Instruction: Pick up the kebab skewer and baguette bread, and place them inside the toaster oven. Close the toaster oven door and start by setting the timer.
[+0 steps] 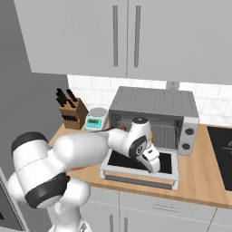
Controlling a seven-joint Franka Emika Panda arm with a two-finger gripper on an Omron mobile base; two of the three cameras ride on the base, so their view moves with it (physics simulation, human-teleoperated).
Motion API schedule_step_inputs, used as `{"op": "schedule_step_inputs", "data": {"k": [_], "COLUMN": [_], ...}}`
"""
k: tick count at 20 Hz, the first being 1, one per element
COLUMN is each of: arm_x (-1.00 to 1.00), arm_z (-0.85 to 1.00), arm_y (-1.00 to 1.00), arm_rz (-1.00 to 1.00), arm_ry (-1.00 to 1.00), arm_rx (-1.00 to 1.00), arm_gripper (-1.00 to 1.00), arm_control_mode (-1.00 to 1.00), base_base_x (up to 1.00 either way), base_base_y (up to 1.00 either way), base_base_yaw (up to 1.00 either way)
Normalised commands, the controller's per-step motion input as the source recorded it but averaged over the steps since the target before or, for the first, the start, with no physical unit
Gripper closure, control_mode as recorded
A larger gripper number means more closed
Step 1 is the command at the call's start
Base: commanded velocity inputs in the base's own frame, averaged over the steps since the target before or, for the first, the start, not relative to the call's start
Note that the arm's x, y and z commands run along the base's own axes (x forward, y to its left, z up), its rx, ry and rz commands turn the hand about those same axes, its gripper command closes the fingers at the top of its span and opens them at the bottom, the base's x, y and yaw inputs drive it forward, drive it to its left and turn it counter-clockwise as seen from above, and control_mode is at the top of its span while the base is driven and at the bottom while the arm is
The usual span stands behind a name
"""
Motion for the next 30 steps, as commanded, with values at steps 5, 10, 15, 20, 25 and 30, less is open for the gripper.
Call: {"op": "schedule_step_inputs", "data": {"k": [5, 10, 15, 20, 25, 30], "arm_x": [0.47, 0.76, 0.49, 0.04, -0.27, -0.97], "arm_z": [-0.42, -0.12, -0.08, -0.11, 0.07, 0.06], "arm_y": [0.04, 0.30, 0.30, 0.30, 0.44, 0.13], "arm_rz": [-0.18, -0.14, -0.10, -0.05, -0.02, 0.03], "arm_ry": [0.00, -0.06, -0.10, -0.14, -0.25, -0.16], "arm_rx": [0.01, 0.08, 0.09, 0.02, -0.03, 0.00], "arm_gripper": [-1.00, -1.00, -1.00, -1.00, -1.00, -1.00], "arm_control_mode": [-1.00, -1.00, -1.00, -1.00, -1.00, -1.00], "base_base_x": [0.00, 0.00, 0.00, 0.00, 0.00, 0.00], "base_base_y": [0.00, 0.00, 0.00, 0.00, 0.00, 0.00], "base_base_yaw": [0.00, 0.00, 0.00, 0.00, 0.00, 0.00]}}
